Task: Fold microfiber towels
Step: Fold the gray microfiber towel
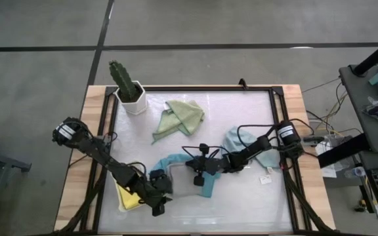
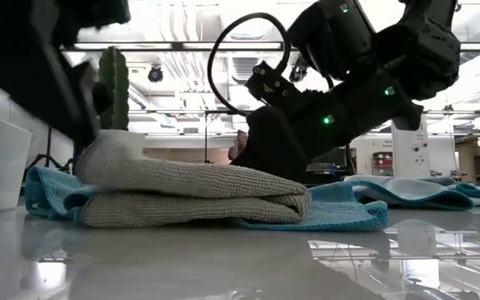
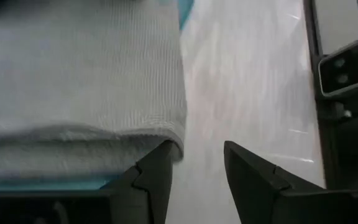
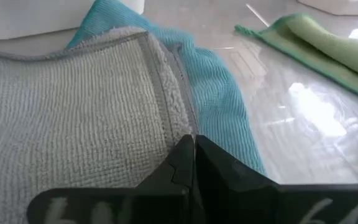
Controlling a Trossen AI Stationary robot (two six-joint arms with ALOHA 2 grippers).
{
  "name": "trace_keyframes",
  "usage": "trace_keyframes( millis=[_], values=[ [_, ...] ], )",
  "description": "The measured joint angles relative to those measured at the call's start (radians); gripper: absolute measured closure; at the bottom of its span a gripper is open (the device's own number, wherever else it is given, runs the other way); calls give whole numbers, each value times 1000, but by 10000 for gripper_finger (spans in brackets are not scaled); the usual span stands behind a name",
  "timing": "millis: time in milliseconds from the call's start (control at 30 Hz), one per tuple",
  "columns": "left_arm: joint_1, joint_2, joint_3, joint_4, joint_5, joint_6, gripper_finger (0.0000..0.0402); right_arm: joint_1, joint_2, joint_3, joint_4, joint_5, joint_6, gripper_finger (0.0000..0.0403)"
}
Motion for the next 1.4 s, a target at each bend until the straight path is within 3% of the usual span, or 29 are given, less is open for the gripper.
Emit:
trace_keyframes(
  millis=[200,333,600,1033,1267,1400],
  values=[
    [5,1,9,7,-186,100,272,0,-23,0,-3,0,-10,394],
    [7,27,1,6,-213,97,272,2,-48,0,-1,0,-14,394],
    [6,78,-2,-8,-48,18,272,4,-72,-1,-11,-1,-13,394],
    [7,70,-2,-1,-38,17,272,4,-66,-5,-54,-10,-8,394],
    [6,75,-4,-2,-38,17,272,-8,-76,96,-108,-235,-15,367],
    [5,75,-5,0,-38,18,272,-24,-48,203,-243,-246,-59,324]
  ],
)
